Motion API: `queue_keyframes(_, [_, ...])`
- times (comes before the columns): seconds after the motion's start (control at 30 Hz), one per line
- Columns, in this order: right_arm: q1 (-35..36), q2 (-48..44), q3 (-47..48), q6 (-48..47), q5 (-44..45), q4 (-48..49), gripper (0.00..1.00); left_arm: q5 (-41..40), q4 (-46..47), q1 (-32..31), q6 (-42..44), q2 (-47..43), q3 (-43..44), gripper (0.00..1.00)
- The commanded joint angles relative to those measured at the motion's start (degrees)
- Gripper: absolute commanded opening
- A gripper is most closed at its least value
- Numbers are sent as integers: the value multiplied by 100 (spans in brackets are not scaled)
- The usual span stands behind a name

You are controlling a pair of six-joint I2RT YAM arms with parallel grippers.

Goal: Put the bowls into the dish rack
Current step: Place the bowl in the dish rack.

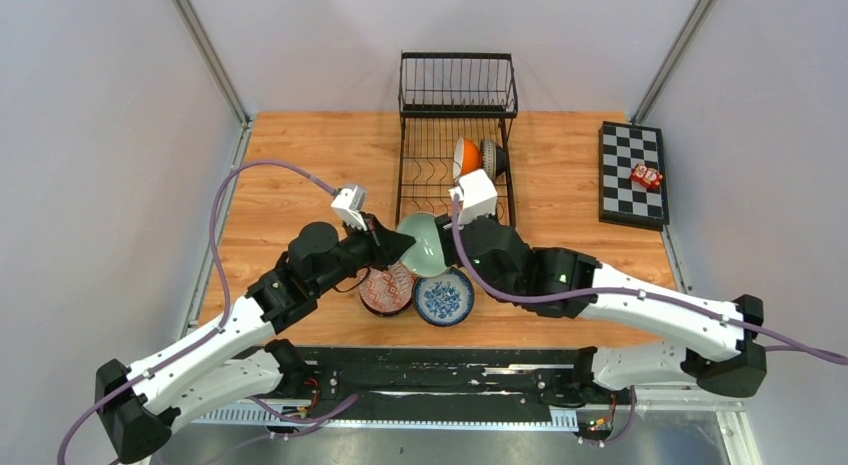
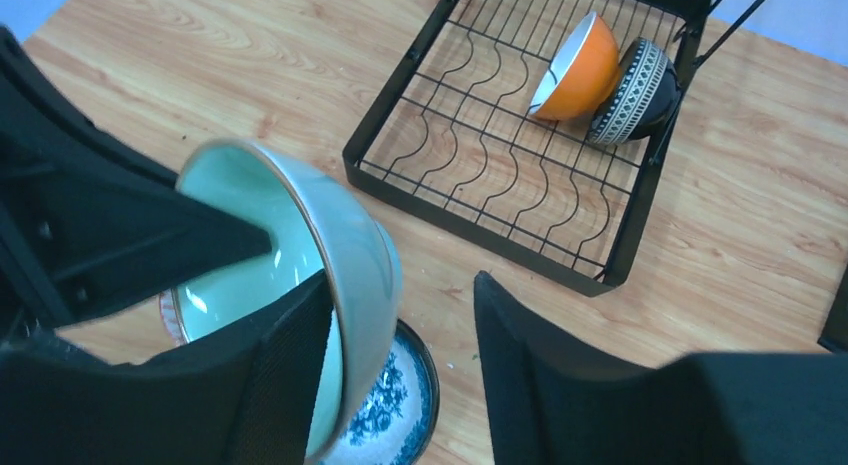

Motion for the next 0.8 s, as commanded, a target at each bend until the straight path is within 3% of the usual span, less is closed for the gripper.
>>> queue_keyframes(0.0, [45, -565, -505, 99, -618, 375, 62, 226, 647, -28, -6, -291, 7, 0])
queue_keyframes(0.23, [-13, -1563, -1217, 185, -1370, 829, 83, 511, 889, -11, 26, -321, -76, 0])
queue_keyframes(0.33, [-105, -1920, -1429, 371, -1594, 844, 85, 716, 1267, -2, -48, -357, -189, 0])
queue_keyframes(0.37, [-122, -2027, -1510, 442, -1605, 849, 97, 788, 1387, 3, -60, -377, -229, 0])
queue_keyframes(0.4, [-146, -2147, -1592, 508, -1617, 885, 100, 809, 1452, 3, -72, -384, -261, 0])
queue_keyframes(0.77, [-276, -2705, -1995, 360, -2916, 1492, 100, 1301, 2052, 33, -314, -393, -422, 0])
